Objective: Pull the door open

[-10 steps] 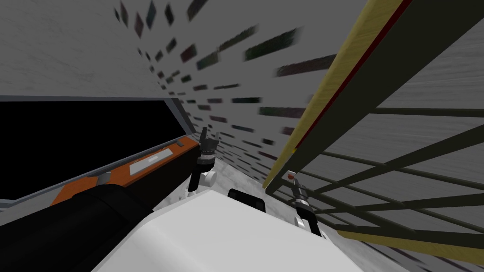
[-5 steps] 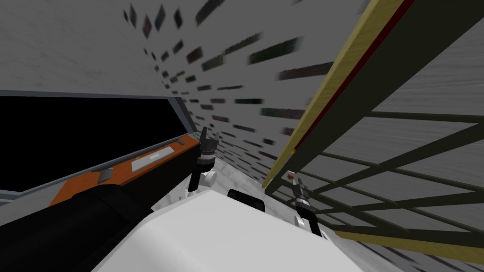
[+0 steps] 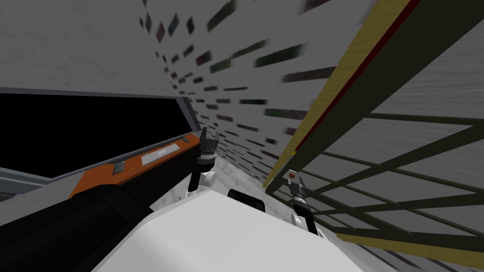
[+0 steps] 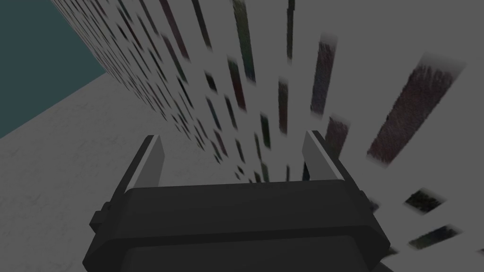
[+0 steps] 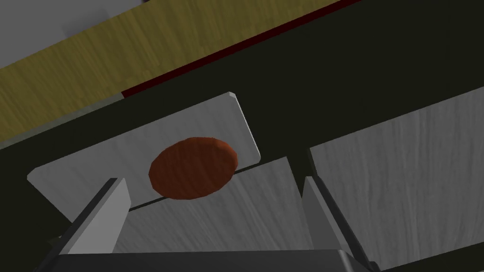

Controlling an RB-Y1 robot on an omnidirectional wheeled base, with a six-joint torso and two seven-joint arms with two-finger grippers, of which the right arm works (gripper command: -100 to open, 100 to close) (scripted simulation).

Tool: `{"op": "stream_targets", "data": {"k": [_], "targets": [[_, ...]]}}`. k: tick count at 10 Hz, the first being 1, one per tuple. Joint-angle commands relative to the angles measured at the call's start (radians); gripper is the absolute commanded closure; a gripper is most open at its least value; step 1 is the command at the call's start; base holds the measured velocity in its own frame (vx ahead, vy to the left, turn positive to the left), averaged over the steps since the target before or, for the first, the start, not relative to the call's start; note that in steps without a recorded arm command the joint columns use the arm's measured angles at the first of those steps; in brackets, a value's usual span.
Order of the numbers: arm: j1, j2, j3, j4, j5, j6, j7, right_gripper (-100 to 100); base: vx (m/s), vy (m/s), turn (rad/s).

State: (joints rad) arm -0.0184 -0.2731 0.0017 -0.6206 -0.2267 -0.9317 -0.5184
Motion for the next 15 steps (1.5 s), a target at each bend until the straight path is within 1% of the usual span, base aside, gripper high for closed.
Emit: {"op": "stream_targets", "data": {"k": [1,2,4,5,7,8,9,10,11,12,13,14,15], "targets": [[-0.002,0.005,0.008,-0.004,-0.021,0.005,-0.050,-100,-0.057,-0.017,0.061],[-0.002,0.005,0.008,-0.004,-0.021,0.005,-0.062,-100,-0.046,-0.012,0.016],[-0.004,0.012,0.019,-0.010,-0.053,0.012,-0.126,-100,-0.056,-0.007,0.042],[-0.004,0.012,0.019,-0.010,-0.053,0.012,-0.142,-100,-0.054,-0.010,0.025],[-0.007,0.019,0.031,-0.017,-0.086,0.019,-0.205,-100,-0.055,-0.019,0.054],[-0.007,0.019,0.031,-0.017,-0.086,0.019,-0.223,-100,-0.048,-0.016,0.021],[-0.008,0.023,0.038,-0.021,-0.104,0.023,-0.257,-100,-0.062,-0.009,0.033],[-0.008,0.023,0.038,-0.021,-0.104,0.023,-0.264,-100,-0.051,-0.010,0.022],[-0.010,0.027,0.044,-0.024,-0.121,0.026,-0.305,-100,-0.043,-0.017,0.047],[-0.011,0.031,0.050,-0.028,-0.139,0.030,-0.331,-100,-0.068,-0.028,0.056],[-0.011,0.031,0.050,-0.028,-0.139,0.030,-0.346,-100,-0.059,-0.025,0.024],[-0.013,0.035,0.057,-0.032,-0.157,0.034,-0.382,-100,-0.058,-0.013,0.043],[-0.013,0.035,0.057,-0.032,-0.157,0.034,-0.387,-100,-0.043,-0.009,0.022]]}}
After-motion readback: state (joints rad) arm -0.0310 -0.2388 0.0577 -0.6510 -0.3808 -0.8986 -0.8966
